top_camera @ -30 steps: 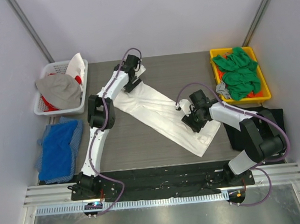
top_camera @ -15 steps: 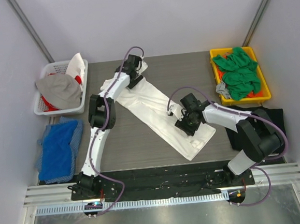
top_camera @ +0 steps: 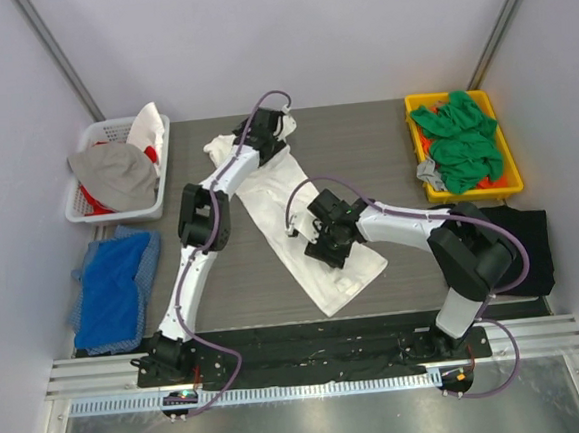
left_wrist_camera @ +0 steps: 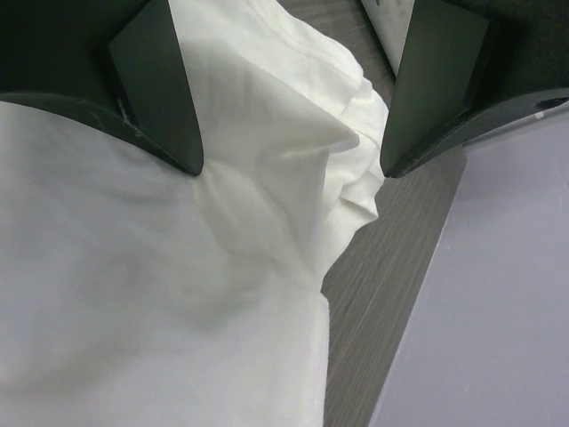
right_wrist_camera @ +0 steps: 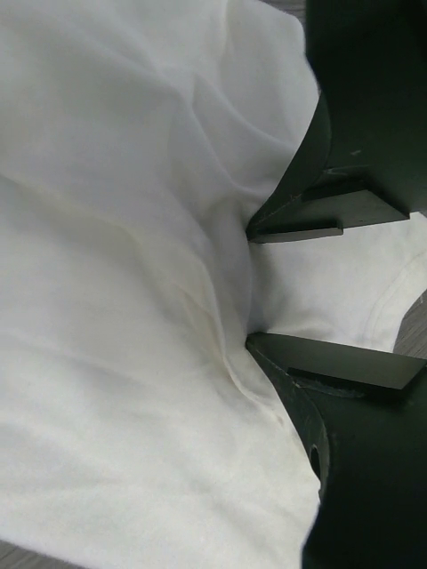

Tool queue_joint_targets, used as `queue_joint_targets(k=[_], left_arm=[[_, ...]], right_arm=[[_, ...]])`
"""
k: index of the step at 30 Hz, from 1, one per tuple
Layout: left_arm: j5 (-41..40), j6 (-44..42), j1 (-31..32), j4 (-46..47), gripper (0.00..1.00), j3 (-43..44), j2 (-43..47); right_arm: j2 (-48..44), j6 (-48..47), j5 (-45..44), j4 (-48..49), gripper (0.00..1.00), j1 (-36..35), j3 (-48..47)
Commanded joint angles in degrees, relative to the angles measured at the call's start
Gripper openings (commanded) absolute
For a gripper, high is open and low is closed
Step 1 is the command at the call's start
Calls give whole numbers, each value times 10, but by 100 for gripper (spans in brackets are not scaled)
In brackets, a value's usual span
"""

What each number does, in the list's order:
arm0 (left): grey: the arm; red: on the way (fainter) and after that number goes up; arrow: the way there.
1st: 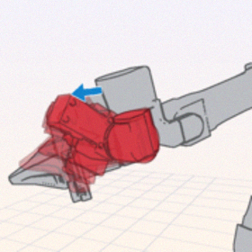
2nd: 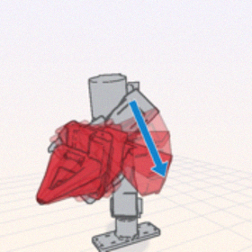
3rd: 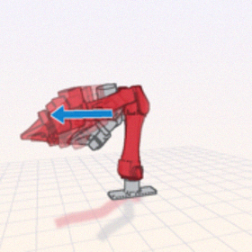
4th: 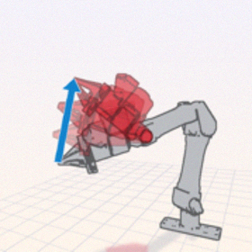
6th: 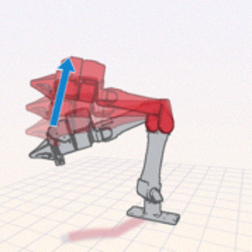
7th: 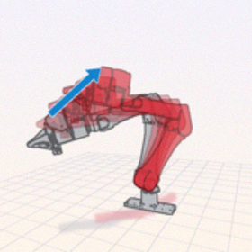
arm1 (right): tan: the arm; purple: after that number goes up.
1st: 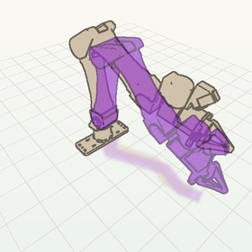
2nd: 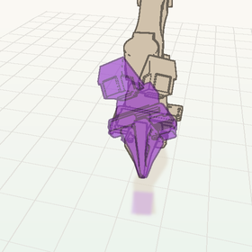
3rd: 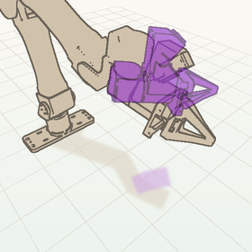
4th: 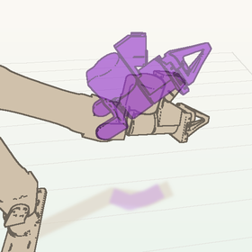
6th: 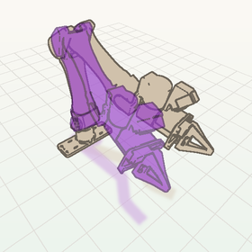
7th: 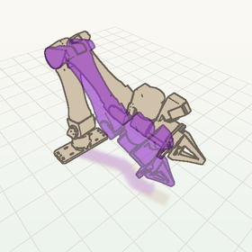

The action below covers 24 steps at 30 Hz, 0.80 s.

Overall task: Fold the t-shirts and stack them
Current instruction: Rotate the tshirt 90 degrees

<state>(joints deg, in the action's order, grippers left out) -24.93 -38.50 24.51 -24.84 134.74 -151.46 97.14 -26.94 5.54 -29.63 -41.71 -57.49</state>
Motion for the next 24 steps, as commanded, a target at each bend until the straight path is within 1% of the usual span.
queue_joint_targets(k=[1,4,9,12,20,24], left_arm=[[36,-7,19,48,88,8,-46],[36,-10,23,64,88,34,-63],[23,-21,27,112,91,47,-77],[18,-25,28,122,93,68,-89],[23,-40,31,156,94,74,-94],[34,-46,34,164,95,76,-94]], right_arm=[[44,28,20,23,54,-46,-7],[51,43,24,22,54,-70,-21],[45,54,31,9,54,-101,-32],[45,54,34,6,55,-119,-40],[45,55,26,11,54,-170,-55],[48,52,25,19,54,-179,-66]])
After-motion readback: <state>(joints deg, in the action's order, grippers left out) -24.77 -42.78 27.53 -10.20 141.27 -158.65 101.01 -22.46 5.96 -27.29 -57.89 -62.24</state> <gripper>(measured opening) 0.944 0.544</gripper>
